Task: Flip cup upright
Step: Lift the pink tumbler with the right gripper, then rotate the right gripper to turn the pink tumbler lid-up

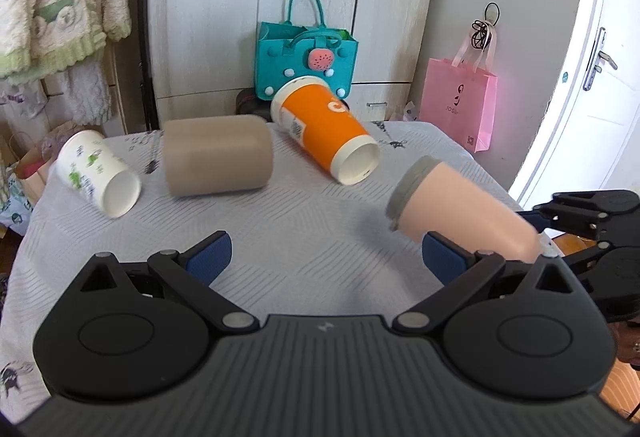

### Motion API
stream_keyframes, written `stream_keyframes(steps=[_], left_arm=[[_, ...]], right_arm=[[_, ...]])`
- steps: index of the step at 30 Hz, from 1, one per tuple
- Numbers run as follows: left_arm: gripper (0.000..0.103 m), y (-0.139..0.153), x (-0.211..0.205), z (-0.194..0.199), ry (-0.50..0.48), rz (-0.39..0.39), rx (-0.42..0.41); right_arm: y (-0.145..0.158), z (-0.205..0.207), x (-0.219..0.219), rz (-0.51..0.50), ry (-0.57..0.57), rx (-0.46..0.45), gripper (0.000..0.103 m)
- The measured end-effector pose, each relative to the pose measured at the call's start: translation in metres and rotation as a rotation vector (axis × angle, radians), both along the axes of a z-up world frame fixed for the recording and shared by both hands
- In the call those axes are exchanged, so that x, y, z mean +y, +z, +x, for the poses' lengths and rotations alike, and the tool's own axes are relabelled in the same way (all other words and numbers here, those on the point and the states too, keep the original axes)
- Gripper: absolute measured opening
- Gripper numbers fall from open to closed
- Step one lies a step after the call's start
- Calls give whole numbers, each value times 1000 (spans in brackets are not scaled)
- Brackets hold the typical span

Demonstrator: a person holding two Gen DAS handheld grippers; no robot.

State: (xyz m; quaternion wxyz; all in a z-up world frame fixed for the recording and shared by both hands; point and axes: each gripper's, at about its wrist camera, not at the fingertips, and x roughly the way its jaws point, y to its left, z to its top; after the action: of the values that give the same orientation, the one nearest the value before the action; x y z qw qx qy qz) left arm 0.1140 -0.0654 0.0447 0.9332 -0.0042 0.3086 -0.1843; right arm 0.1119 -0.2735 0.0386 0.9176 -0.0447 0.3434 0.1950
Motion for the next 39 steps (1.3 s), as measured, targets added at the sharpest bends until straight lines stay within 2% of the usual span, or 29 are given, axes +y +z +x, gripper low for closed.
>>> stream_keyframes(steps=[11,21,28,30,35,39], left_arm=[[103,-1,55,-8,99,-25,25],[103,-16,70,8,115,-75,95],[103,-20,65,15,38,-224,154],[103,-24,63,20,31,-254,194],[103,-39,55,34,-54,-349,314],[101,-52,51,44,-58,-404,387]], right_arm=[[-11,13,52,53,129,49,67],[-29,29,76,31,122,82,67],[-26,27,76,34,153,107,68],[-25,27,74,35,170,120,76],[-14,22,71,53,236,117,87],[-10,18,74,-7,280,89,90]])
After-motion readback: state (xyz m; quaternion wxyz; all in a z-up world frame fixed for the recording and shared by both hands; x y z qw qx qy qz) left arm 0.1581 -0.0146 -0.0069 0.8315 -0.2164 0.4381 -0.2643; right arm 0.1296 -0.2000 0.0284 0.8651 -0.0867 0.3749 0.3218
